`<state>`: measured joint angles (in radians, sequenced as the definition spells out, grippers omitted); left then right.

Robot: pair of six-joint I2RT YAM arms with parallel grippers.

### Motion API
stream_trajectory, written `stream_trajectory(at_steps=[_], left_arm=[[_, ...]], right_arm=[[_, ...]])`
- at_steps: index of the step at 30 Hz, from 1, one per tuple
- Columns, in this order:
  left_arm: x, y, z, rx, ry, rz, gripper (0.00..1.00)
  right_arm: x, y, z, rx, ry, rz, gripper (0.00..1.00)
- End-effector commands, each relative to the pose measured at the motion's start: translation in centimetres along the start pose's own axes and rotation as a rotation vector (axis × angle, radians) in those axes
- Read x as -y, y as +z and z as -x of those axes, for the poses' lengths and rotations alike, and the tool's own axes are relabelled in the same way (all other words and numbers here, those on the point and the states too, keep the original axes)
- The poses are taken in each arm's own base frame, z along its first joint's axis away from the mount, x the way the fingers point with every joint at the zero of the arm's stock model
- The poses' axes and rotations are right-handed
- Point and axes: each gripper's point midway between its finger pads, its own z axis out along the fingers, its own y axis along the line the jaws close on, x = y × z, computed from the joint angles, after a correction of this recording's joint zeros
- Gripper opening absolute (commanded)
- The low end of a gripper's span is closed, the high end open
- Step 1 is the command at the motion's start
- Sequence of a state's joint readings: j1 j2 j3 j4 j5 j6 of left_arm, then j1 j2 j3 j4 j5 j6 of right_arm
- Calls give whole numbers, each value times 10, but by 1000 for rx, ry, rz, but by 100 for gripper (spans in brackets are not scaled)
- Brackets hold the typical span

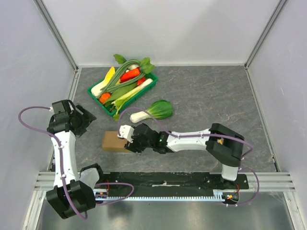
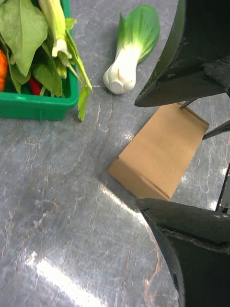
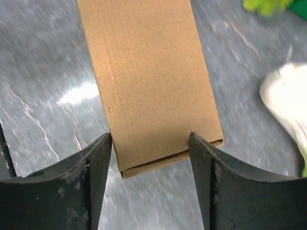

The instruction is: Unpack the express box

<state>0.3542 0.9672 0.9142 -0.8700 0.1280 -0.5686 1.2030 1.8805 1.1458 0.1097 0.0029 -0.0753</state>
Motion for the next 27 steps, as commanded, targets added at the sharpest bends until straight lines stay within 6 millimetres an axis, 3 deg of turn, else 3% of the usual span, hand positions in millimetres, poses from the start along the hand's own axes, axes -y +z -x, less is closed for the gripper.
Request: stream_trajectory(at_steps=[1,6,9,12,13,15,18,27], left_arm=[[21,-9,1,11,6,-127,81],[26,-9,-16,-46,43,-191,79],[29,-6,-37,-128,27,-244,74],[31,0,-60,-216,9,-304,70],[31,1,-66,-235,6,-315,68],[29,4,-81,-291,-14,-336,64],[28,5,-88,-311,-44,-345,63],[24,8,-93,-312,-80,-323,64]], right_arm=[[17,-44,-54,-168,93,-152,70],[28,-86,-68,-219,186,-264,69],[29,-108,-47,-161,243,-264,71],[31,-117,-19,-82,242,-253,85],[34,-117,-4,-50,231,-247,95],[37,-111,15,-22,155,-225,98],[38,-90,19,-63,31,-194,98],[29,-40,-7,-205,-110,-62,98]])
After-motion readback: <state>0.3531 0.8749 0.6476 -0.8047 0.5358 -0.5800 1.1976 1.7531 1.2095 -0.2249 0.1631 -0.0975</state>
